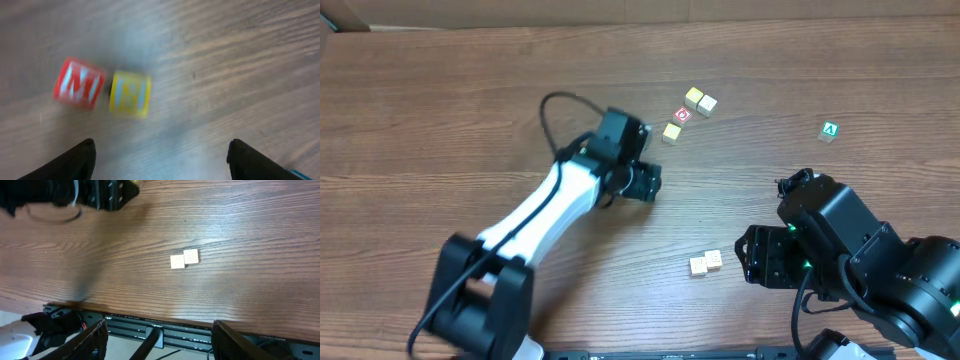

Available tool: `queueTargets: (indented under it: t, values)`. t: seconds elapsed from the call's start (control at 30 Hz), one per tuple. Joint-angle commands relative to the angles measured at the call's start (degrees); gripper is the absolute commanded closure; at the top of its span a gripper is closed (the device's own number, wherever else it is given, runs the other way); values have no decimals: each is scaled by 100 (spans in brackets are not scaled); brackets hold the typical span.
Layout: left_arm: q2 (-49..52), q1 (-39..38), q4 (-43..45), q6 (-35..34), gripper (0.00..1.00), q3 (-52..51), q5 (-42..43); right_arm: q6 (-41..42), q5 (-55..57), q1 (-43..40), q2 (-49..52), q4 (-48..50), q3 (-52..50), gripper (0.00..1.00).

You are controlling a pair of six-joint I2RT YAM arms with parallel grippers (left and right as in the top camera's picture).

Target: Flip 4 blocks

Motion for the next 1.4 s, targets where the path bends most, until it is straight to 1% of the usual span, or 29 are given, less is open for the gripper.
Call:
queueTargets:
  t: [0.0,0.07,0.17,0.3,0.47,0.53,0.6,0.77,0.9,1.0,1.1,1.17,1.2,1.3,1.37]
  values:
    - [678,4,-262,1147,20,741,-184,26,-61,-33,-20,24,111,33]
    - [931,4,-444,1408,18,968,-179,24,-59,-33,-20,22,111,33]
    - [1187,4,-621,1659,19,1126,-177,24,-57,-33,-20,24,111,32]
    - [1403,-2,-752,1775,24,1139,-101,22,-52,-33,-20,28,111,32]
    - [1539,-114,-765,1838,25,1139,-103,22,-52,-33,-20,48,111,32]
    - [1543,-190,-754,1875,28,1139,-103,22,-50,-33,-20,48,111,32]
    - [1543,-256,-745,1875,30,1139,-103,22,-50,-33,-20,48,111,32]
    - [1543,-356,-697,1853,29,1139,-109,22,-52,-33,-20,48,111,32]
    - [1543,-350,-535,1510,32,1139,-234,22,-55,-33,-20,37,111,32]
    - [1543,-350,-435,1154,37,1139,-444,22,-55,-33,-20,37,111,32]
    - [1543,-350,-404,1016,44,1139,-455,22,-55,-33,-20,42,111,32]
    - [1543,-350,-413,1008,55,1139,-452,24,-55,-33,-20,46,111,32]
    - [1543,-350,-424,1010,58,1139,-452,24,-55,-33,-20,44,111,32]
    - [1543,-350,-461,1008,74,1139,-455,24,-55,-33,-20,44,111,32]
    - [1543,-350,-485,984,76,1139,-457,24,-55,-33,-20,44,111,32]
